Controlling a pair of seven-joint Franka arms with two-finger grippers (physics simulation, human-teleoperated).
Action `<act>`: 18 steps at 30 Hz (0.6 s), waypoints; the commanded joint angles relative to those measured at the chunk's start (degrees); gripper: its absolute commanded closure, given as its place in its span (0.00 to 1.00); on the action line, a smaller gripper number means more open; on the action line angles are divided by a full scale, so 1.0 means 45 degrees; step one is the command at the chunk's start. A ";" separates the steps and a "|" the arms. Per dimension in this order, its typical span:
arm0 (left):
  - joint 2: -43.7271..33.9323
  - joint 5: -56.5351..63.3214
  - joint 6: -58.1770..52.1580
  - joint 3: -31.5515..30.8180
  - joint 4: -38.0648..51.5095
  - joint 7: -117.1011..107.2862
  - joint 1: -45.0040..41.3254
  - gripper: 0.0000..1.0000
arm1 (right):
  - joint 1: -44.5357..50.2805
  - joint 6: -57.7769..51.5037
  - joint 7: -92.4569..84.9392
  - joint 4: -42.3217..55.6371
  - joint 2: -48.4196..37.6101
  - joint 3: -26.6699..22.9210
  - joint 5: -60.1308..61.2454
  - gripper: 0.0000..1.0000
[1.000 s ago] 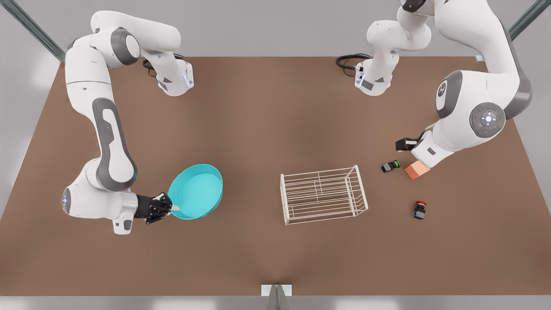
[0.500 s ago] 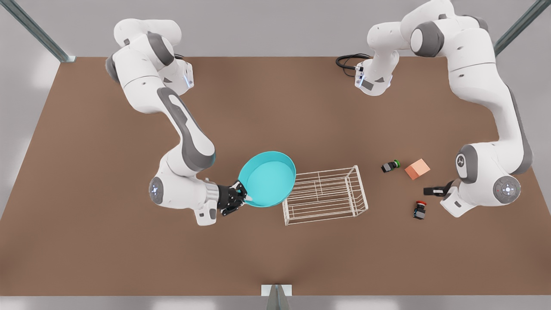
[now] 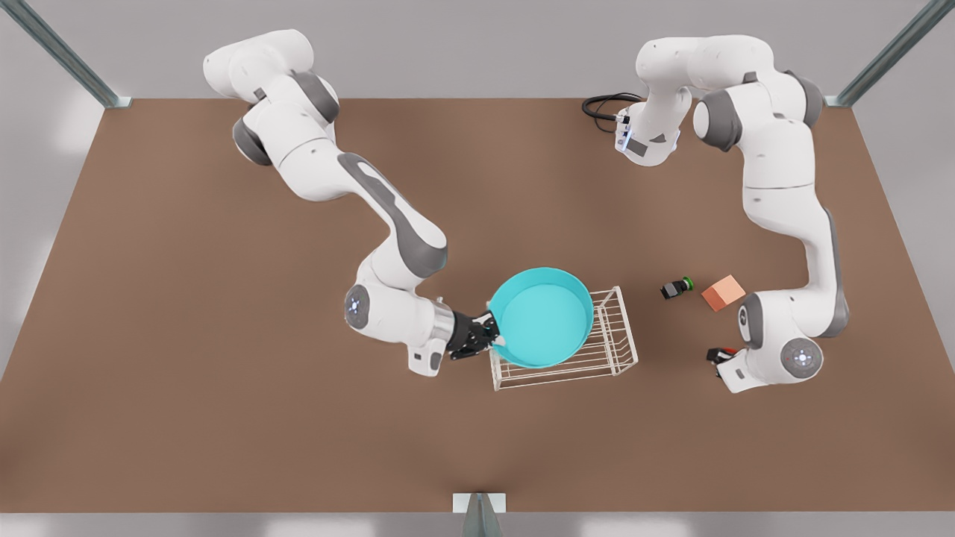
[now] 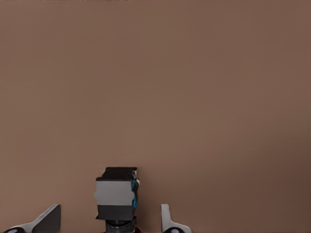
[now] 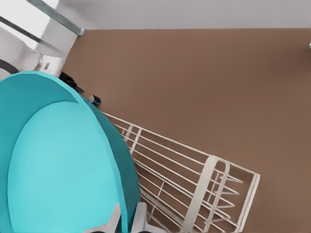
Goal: Place the plate on the shelf with right arm and place the red button switch in the plate with left arm
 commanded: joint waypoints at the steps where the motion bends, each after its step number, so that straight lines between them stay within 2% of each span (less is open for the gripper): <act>1: 0.0163 0.0004 0.0781 0.0003 0.0011 0.2667 0.0001 0.00 | 0.0171 0.1206 0.5489 0.0031 0.0104 -0.0060 -0.0100 0.79; 5: 0.0456 -0.0016 0.1445 0.0100 0.0050 0.2277 -0.0038 0.00 | 0.0483 0.1225 0.5489 0.0011 0.0280 -0.0274 -0.0237 0.79; 9: 0.0417 -0.1128 0.1425 0.0257 -0.0028 -0.0360 -0.0038 0.00 | 0.0894 0.1381 0.5470 -0.0008 0.0476 -0.0723 -0.0257 0.79; 11: 0.0417 -0.1813 0.1425 0.0257 -0.0028 -0.0710 -0.0057 0.00 | 0.0913 0.1284 0.5431 -0.0067 0.0456 -0.0704 -0.0218 0.79; 18: 0.0397 -0.1754 0.1309 0.0257 -0.0106 -0.0692 -0.0155 0.00 | 0.1108 0.0971 0.5372 -0.0399 0.0358 -0.0626 -0.0432 0.79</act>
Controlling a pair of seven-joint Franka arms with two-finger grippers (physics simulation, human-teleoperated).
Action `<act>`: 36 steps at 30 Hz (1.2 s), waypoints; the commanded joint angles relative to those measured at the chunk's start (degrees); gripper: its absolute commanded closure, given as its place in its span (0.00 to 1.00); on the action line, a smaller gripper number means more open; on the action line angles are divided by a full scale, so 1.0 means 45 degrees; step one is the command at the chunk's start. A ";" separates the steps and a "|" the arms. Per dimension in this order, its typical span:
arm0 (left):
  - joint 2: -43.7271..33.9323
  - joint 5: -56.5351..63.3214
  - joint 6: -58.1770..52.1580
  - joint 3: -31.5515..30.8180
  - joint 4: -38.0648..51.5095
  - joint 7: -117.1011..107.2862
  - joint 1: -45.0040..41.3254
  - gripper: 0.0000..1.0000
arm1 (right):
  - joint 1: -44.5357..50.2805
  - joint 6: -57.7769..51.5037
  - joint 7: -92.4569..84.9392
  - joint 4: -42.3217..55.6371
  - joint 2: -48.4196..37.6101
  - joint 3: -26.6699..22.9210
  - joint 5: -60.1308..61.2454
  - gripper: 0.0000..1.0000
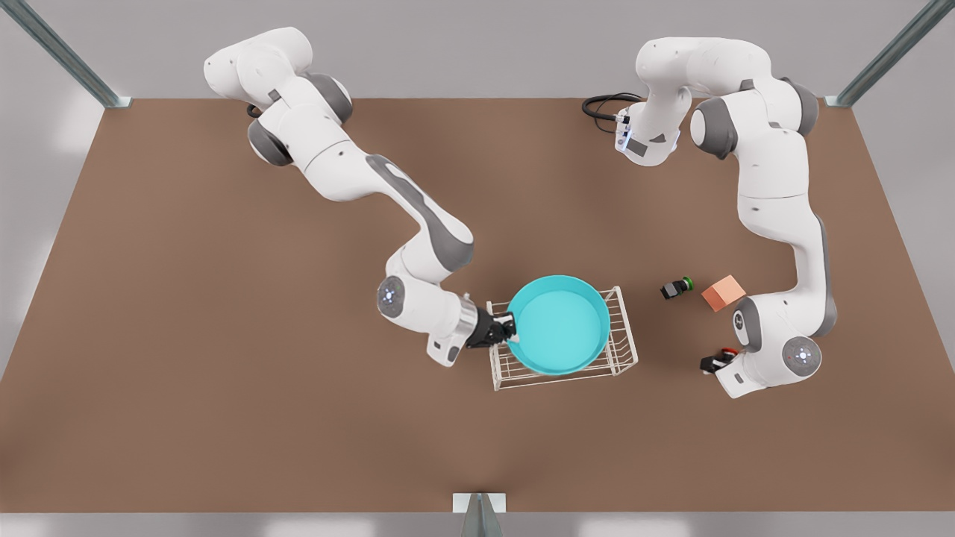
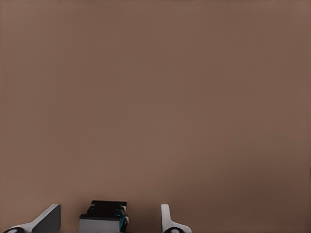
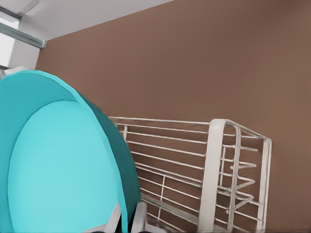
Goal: Place the plate on the shelf with right arm and place the red button switch in the plate with left arm
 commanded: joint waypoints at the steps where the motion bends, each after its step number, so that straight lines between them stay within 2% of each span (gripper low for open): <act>1: -0.0090 0.0236 -0.0055 0.0001 -0.0210 -0.0688 -0.0027 0.00 | 0.0039 -0.0074 0.2109 -0.0021 0.0017 0.0014 -0.0244 0.79; 2: -0.0090 0.0335 -0.0055 0.0001 -0.0210 -0.0707 -0.0047 0.00 | 0.0039 -0.0074 0.2090 -0.0040 0.0017 0.0014 -0.0244 0.79; 4: -0.0071 0.0335 -0.0055 0.0001 -0.0210 -0.0707 -0.0027 0.15 | 0.0039 -0.0074 0.2070 -0.0099 0.0056 0.0014 -0.0381 0.79; 5: -0.0071 0.0335 -0.0055 0.0001 -0.0210 -0.0707 -0.0027 0.18 | 0.0039 -0.0074 0.2070 -0.0099 0.0075 0.0014 -0.0439 0.79; 8: -0.0090 0.0335 -0.0055 0.0079 -0.0191 -0.0707 -0.0027 0.21 | 0.0078 -0.0074 0.2071 -0.0177 0.0076 0.0014 -0.0596 0.79; 9: -0.0090 0.0335 -0.0055 0.0099 -0.0191 -0.0707 -0.0027 0.29 | 0.0098 -0.0074 0.2070 -0.0177 0.0076 0.0013 -0.0615 0.79; 11: -0.0090 0.0335 -0.0055 0.0099 -0.0171 -0.0727 -0.0047 0.29 | 0.0156 -0.0074 0.2109 -0.0177 0.0076 -0.0006 -0.0615 0.79; 16: -0.0071 0.0335 -0.0016 0.0079 -0.0151 -0.0824 -0.0047 0.42 | 0.0313 -0.0054 0.2129 -0.0177 0.0056 -0.0006 -0.0596 0.79; 17: -0.0051 0.0315 0.0003 0.0079 -0.0151 -0.0825 -0.0047 0.43 | 0.0313 -0.0054 0.2109 -0.0177 0.0056 0.0013 -0.0596 0.72; 18: -0.0051 0.0315 0.0003 0.0079 -0.0151 -0.0864 -0.0047 0.44 | 0.0313 -0.0054 0.2110 -0.0177 0.0076 -0.0006 -0.0615 0.17; 19: -0.0032 0.0296 0.0023 0.0079 -0.0151 -0.0864 -0.0047 0.44 | 0.0313 -0.0054 0.2031 -0.0177 0.0076 -0.0006 -0.0694 0.00; 24: 0.0007 0.0218 0.0062 0.0079 -0.0151 -0.0883 -0.0047 0.44 | 0.0313 -0.0054 0.2031 -0.0158 -0.0042 0.0092 -0.0674 0.00; 27: 0.0007 0.0022 0.0062 0.0079 -0.0151 -0.0883 -0.0047 0.55 | 0.0293 -0.0600 0.2051 -0.0450 -0.1290 0.0131 -0.0518 0.00; 29: 0.0007 0.0022 0.0062 0.0079 -0.0151 -0.0883 -0.0047 0.58 | 0.0293 -0.1361 0.2168 -0.0450 -0.1838 0.0092 -0.0518 0.00; 31: -0.0051 0.0003 0.0062 0.0079 -0.0151 -0.0903 -0.0047 0.59 | 0.0216 -0.3466 0.2460 -0.0431 -0.2831 -0.0549 -0.0674 0.00; 33: -0.0090 0.0003 -0.0035 0.0079 -0.0171 -0.1156 -0.0047 0.59 | -0.0370 -0.8546 0.2637 -0.0450 -0.4182 -0.2602 -0.1004 0.00; 34: -0.0188 0.0003 -0.0075 0.0079 -0.0210 -0.1235 -0.0047 0.59 | -0.0740 -1.0987 0.2559 -0.0450 -0.4533 -0.3189 -0.2761 0.00; 35: -0.0344 0.0022 -0.0289 0.0079 -0.0230 -0.1371 -0.0086 0.59 | -0.1561 -1.3586 0.2481 -0.0450 -0.4534 -0.3326 -0.4792 0.00; 36: -0.0520 0.0022 -0.0641 0.0079 -0.0230 -0.1410 -0.0086 0.59 | -0.2167 -1.4195 0.1566 -0.0646 -0.4495 -0.3307 -0.6902 0.00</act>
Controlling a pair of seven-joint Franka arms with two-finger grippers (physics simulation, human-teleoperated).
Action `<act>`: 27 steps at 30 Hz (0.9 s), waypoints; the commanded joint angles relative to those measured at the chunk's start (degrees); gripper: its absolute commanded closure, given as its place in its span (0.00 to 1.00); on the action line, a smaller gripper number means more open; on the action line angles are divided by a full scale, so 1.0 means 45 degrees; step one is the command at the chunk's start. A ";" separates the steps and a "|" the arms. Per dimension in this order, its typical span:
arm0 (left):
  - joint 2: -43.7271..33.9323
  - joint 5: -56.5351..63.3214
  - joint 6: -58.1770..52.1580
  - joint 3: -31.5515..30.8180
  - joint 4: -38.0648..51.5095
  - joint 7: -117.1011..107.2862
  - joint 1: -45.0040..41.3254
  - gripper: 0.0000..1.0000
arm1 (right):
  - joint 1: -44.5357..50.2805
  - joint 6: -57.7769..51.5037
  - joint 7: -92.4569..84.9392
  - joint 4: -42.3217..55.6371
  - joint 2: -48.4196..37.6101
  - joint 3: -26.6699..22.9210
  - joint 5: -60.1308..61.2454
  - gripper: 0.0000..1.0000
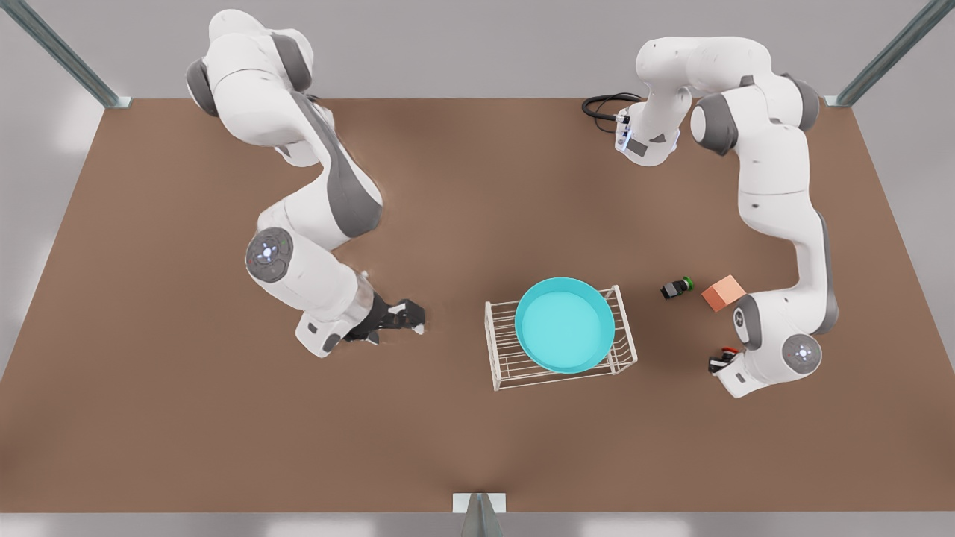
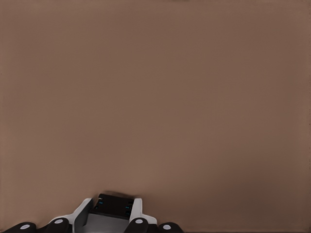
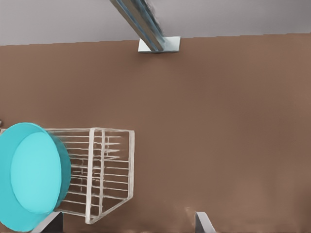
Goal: Place the plate on the shelf with right arm and place the red button switch in the plate with left arm
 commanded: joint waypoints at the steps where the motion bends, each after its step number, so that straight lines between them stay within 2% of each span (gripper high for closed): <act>1: -0.0154 -0.0148 -0.0706 0.0001 -0.0003 -0.0483 -0.0007 0.59 | -0.1159 -0.6705 -0.1781 -0.0038 -0.0075 -0.0531 -0.3537 0.00; 3: -0.0700 -0.0129 -0.1408 0.0001 -0.0042 -0.1615 -0.0417 0.59 | -0.2547 -0.6685 -0.4555 0.0001 -0.0192 -0.1059 -0.3538 0.00; 5: -0.1481 -0.0070 -0.2639 0.0001 -0.0042 -0.2729 -0.0963 0.59 | -0.3211 -0.7018 -0.4947 -0.0466 -0.2026 -0.1000 -0.3479 0.00; 8: -0.2243 -0.0051 -0.3616 0.0021 -0.0023 -0.3374 -0.1530 0.59 | -0.3250 -0.6803 -0.4927 -0.3063 -0.4800 -0.1000 -0.3420 0.00; 11: -0.3473 0.0281 -0.4943 0.0041 0.0016 -0.5052 -0.2310 0.59 | -0.3348 -0.5437 -0.4791 -0.5211 -0.6480 -0.1000 -0.3303 0.00; 12: -0.3533 0.0535 -0.5237 0.0273 0.0114 -0.5657 -0.2934 0.59 | -0.3426 -0.5377 -0.4791 -0.5564 -0.6735 -0.1000 -0.3284 0.00; 14: -0.3494 0.0516 -0.7365 0.0275 0.1734 -0.6185 -0.3385 0.59 | -0.3485 -0.5338 -0.4830 -0.5955 -0.6970 -0.1000 -0.3264 0.00; 17: -0.3513 0.0457 -0.8656 0.0138 0.2614 -0.8315 -0.5007 0.59 | -0.3524 -0.5299 -0.4927 -0.6112 -0.7029 -0.1000 -0.3264 0.00; 22: -0.2947 0.0477 -0.7758 -0.1521 0.3043 -1.2220 -0.5691 0.59 | -0.3524 -0.5299 -0.4966 -0.6131 -0.7009 -0.1000 -0.3264 0.00; 25: -0.1407 0.0496 -0.7699 -0.1737 0.4779 -1.2515 -0.5886 0.59 | -0.3524 -0.5318 -0.4947 -0.6092 -0.6970 -0.1000 -0.3284 0.00; 27: -0.0974 0.0477 -0.7367 -0.1737 0.5017 -1.2788 -0.5866 0.59 | -0.3524 -0.5318 -0.4947 -0.6073 -0.6970 -0.1000 -0.3284 0.00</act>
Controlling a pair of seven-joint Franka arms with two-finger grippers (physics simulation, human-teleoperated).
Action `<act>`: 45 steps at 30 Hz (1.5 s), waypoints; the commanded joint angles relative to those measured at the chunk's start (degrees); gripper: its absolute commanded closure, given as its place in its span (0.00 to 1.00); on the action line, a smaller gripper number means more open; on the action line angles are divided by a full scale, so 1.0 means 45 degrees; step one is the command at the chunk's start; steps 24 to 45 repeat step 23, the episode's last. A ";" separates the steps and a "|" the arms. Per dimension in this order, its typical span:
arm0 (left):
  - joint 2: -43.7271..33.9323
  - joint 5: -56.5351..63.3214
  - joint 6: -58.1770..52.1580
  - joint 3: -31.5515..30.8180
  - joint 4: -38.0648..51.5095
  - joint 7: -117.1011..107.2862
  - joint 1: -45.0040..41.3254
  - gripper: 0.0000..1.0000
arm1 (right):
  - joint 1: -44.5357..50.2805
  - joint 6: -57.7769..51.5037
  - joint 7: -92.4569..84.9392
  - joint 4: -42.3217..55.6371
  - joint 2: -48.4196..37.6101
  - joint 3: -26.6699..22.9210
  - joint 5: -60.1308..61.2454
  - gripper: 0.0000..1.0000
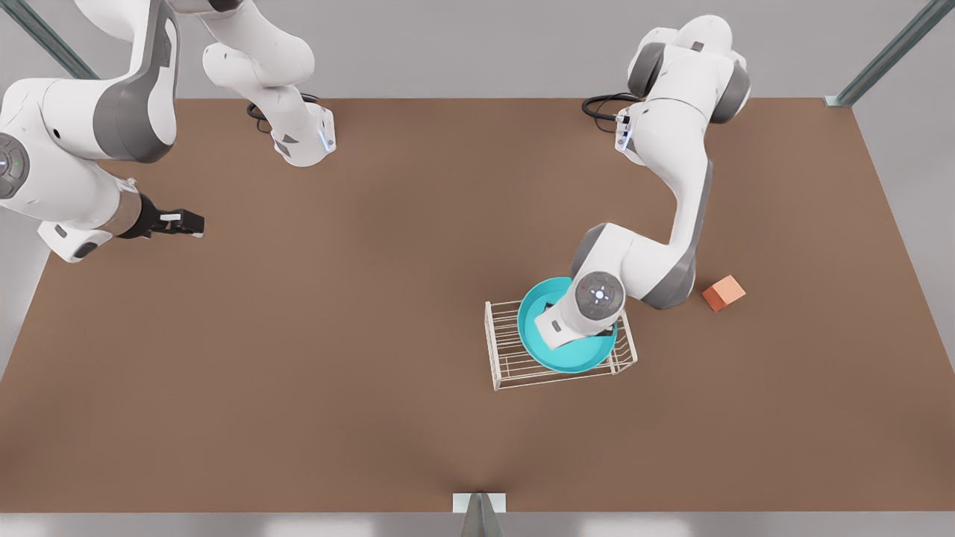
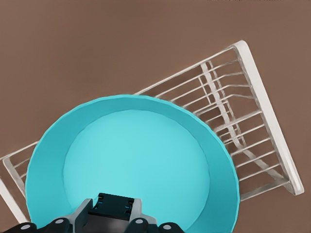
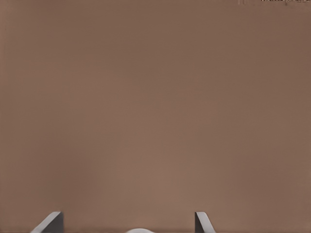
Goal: Place the plate on the shelf with right arm and place the red button switch in the plate with left arm
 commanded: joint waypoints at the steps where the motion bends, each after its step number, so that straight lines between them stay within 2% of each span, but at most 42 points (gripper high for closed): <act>1: 0.0255 -0.0090 0.0015 -0.0011 0.0174 -0.5783 0.0004 0.59 | 0.0001 -0.0009 -0.1169 0.0015 -0.0011 -0.0005 0.0001 0.00; 2: 0.0255 -0.0090 0.0016 -0.0011 0.0174 -0.5764 0.0004 0.06 | 0.0001 0.0010 -0.1188 0.0015 0.0008 -0.0005 0.0001 0.00; 3: 0.0236 -0.0110 -0.0023 -0.0011 0.0174 -0.5744 0.0023 0.00 | 0.0001 -0.0009 -0.1188 0.0015 -0.0011 -0.0005 0.0021 0.00; 5: 0.0138 -0.0110 -0.0608 0.0008 0.0213 -0.5725 0.0140 0.00 | 0.0001 -0.0009 -0.1188 0.0015 -0.0011 -0.0005 0.0021 0.00; 7: -0.1051 -0.0090 -0.3182 0.0106 0.0953 -0.5666 0.0764 0.00 | 0.0001 0.0010 -0.1188 0.0034 -0.0011 -0.0005 0.0021 0.00; 9: -0.2829 -0.0071 -0.5920 0.0106 0.1229 -0.3188 0.1976 0.00 | 0.0021 -0.0009 -0.1169 0.0093 -0.0011 -0.0005 0.0021 0.00; 11: -0.3885 0.0709 -0.7093 0.0067 0.1229 -0.1567 0.2406 0.00 | 0.0060 -0.0009 -0.1149 0.0132 -0.0089 -0.0005 0.0040 0.00; 12: -0.4705 0.1004 -0.7329 -0.0031 0.1093 -0.0142 0.2581 0.00 | 0.0060 -0.0009 -0.1149 0.0152 -0.0089 -0.0005 0.0118 0.00; 13: -0.4979 0.1023 -0.7018 -0.0966 0.0703 0.0486 0.3381 0.00 | 0.0060 -0.0029 -0.1149 0.0152 -0.0109 -0.0005 0.0118 0.00; 14: -0.5934 0.1004 -0.4911 -0.1983 -0.1383 0.0253 0.4242 0.00 | 0.0060 -0.0029 -0.1149 0.0152 -0.0129 -0.0005 0.0118 0.00; 15: -0.6268 0.0964 -0.4417 -0.2004 -0.1994 0.0018 0.4203 0.00 | 0.0060 -0.0029 -0.1149 0.0152 -0.0148 -0.0005 0.0138 0.00; 22: -0.5760 0.0632 -0.5375 -0.2004 -0.1857 -0.0002 0.4164 0.00 | 0.0060 -0.0068 -0.1169 0.0152 -0.0207 -0.0005 0.0138 0.00; 45: -0.5780 0.0671 -0.5375 -0.2004 -0.1857 -0.0022 0.4145 0.00 | 0.0060 -0.0068 -0.1169 0.0152 -0.0226 -0.0005 0.0138 0.00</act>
